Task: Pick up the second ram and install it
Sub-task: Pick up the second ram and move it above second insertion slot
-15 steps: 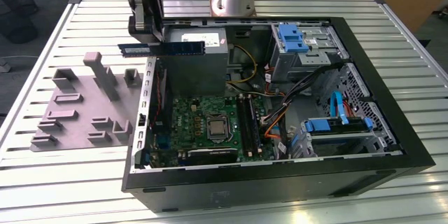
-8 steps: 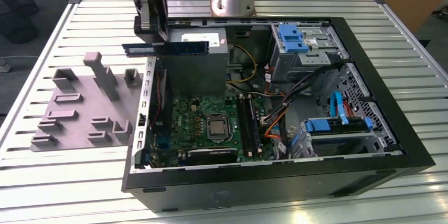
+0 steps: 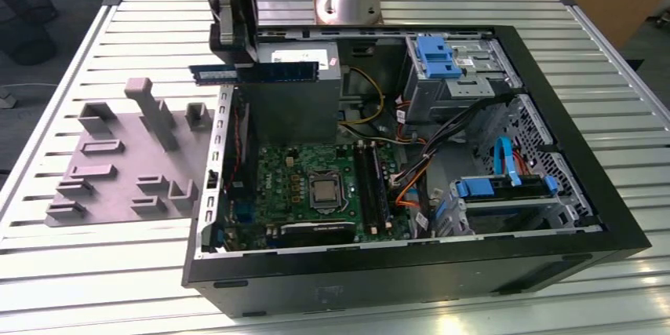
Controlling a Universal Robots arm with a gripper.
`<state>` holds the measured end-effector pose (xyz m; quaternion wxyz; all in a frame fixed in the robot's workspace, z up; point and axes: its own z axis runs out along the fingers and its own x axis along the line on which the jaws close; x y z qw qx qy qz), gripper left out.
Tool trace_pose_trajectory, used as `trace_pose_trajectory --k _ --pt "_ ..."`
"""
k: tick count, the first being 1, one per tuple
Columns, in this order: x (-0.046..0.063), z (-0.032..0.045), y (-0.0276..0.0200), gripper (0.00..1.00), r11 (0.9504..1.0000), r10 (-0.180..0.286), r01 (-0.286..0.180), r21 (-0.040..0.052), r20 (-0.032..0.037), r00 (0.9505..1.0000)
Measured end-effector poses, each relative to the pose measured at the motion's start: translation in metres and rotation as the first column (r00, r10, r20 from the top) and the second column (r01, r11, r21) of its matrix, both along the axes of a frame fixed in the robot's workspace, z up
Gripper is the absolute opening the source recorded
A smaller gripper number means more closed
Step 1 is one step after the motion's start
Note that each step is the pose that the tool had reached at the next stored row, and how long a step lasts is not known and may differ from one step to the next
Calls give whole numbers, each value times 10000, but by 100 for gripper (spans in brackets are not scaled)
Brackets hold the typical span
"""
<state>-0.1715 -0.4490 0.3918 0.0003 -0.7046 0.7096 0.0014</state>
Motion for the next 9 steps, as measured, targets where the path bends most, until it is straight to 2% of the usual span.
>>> trace_pose_trajectory --k 9 --pt "73 0 0 14 10000 0 0 0 0 10000"
